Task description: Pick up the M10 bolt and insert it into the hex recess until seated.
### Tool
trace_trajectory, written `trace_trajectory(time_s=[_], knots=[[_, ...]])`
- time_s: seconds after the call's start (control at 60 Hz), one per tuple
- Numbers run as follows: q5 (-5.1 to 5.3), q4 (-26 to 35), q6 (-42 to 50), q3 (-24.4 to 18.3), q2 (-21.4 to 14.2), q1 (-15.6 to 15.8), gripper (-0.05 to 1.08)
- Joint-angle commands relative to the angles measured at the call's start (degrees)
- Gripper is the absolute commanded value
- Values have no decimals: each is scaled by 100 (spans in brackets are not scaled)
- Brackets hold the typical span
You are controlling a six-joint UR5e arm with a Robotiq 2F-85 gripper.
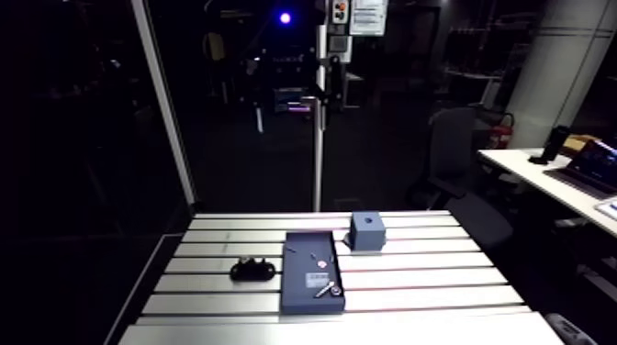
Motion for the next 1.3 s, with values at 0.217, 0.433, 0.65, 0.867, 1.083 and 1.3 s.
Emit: trace_trajectory(time_s=[0.217,0.433,0.65,0.867,1.083,1.3], knots=[[-263,159,0,-503,572,475,0],[-238,125,9,-453,580,475,0],[-201,-17,260,-284,589,514,0],[-185,-1059,494,412,589,777,1],[-126,-1999,642,869,710,1054,1],[172,-2444,775,1246,802,1064,1]])
